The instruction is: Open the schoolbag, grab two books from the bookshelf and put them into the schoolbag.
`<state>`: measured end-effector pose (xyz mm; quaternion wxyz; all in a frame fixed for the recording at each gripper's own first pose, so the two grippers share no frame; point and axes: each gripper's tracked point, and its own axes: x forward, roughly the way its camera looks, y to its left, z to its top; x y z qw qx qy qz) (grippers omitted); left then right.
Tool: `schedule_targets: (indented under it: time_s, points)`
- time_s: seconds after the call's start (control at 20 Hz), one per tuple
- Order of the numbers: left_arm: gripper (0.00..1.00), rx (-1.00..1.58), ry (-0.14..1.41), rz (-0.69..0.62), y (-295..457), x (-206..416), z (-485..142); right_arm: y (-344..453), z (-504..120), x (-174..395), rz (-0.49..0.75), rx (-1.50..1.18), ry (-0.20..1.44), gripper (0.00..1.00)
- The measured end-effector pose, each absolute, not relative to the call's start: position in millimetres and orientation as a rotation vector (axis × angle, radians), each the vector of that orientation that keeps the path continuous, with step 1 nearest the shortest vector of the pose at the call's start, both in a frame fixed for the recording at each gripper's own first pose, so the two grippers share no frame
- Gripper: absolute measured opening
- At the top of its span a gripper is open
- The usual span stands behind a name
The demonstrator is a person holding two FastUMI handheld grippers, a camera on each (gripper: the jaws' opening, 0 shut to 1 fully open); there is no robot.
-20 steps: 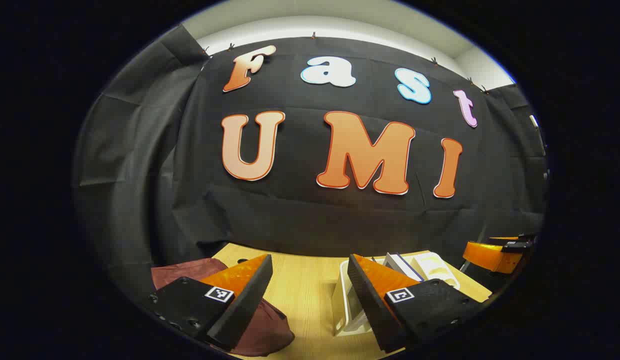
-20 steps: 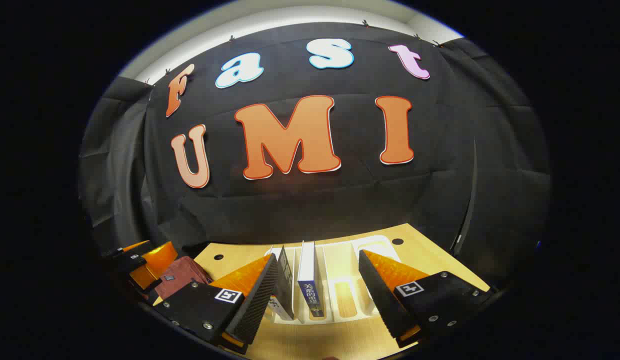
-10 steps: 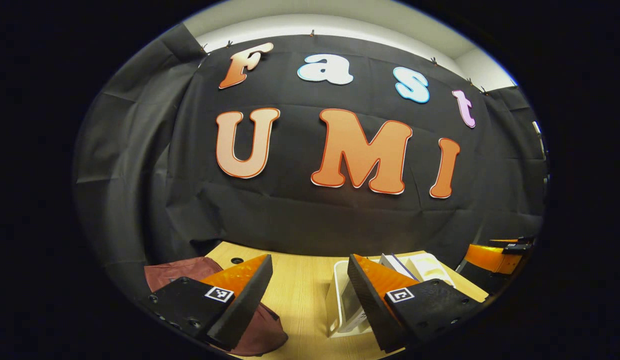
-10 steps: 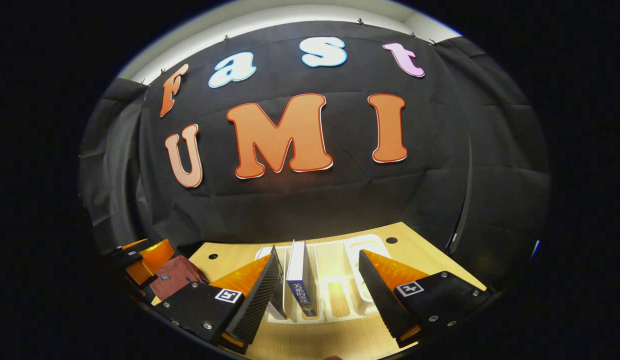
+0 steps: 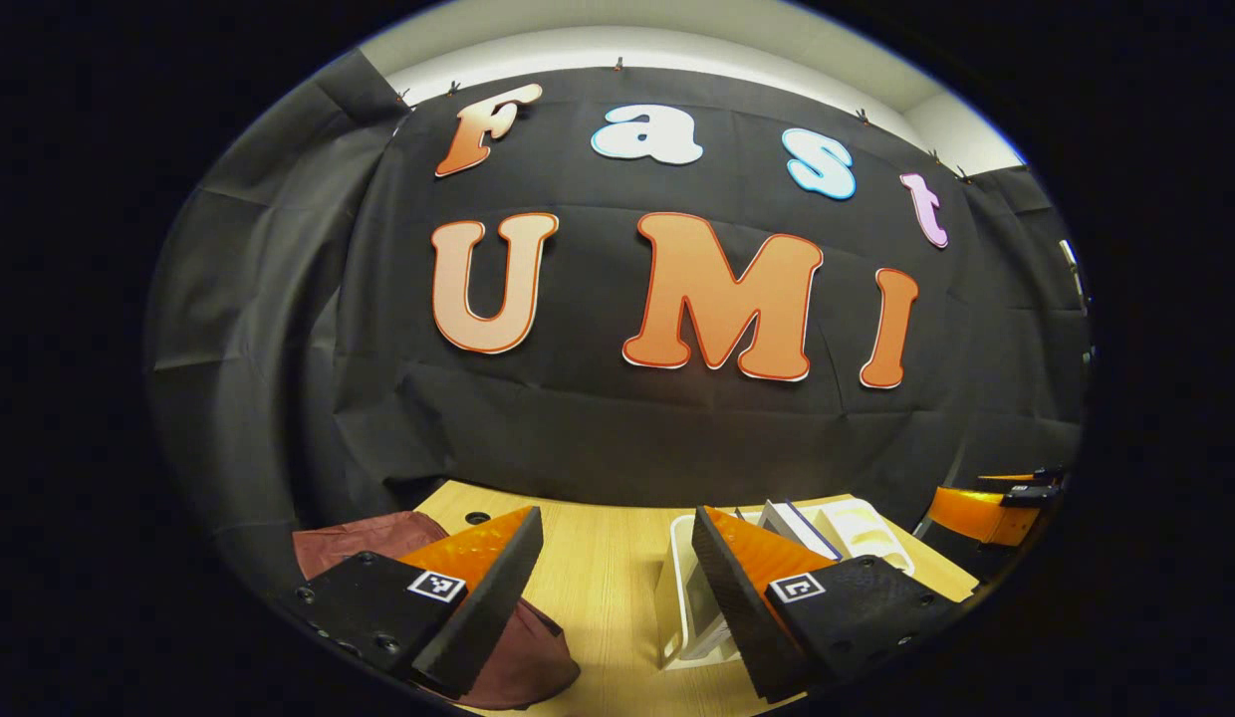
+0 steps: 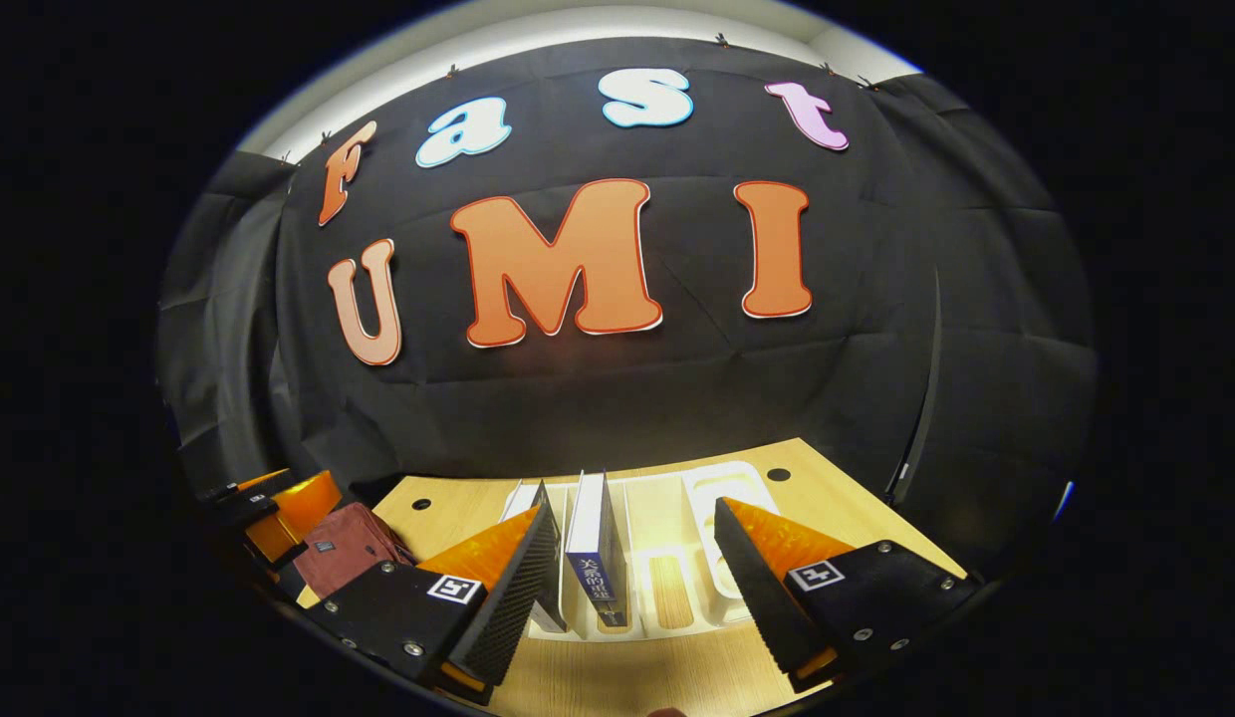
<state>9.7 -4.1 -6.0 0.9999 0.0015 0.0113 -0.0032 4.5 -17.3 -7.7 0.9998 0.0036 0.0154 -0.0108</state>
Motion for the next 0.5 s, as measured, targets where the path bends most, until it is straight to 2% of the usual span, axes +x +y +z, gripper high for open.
schedule_targets:
  time_s: [0.5]
  points:
    - [0.95, -0.005, 0.024, 0.02, 6.7, 5.8, -6.9, -15.9, -10.0, 5.4, -0.024, 0.008, 0.033, 0.96]
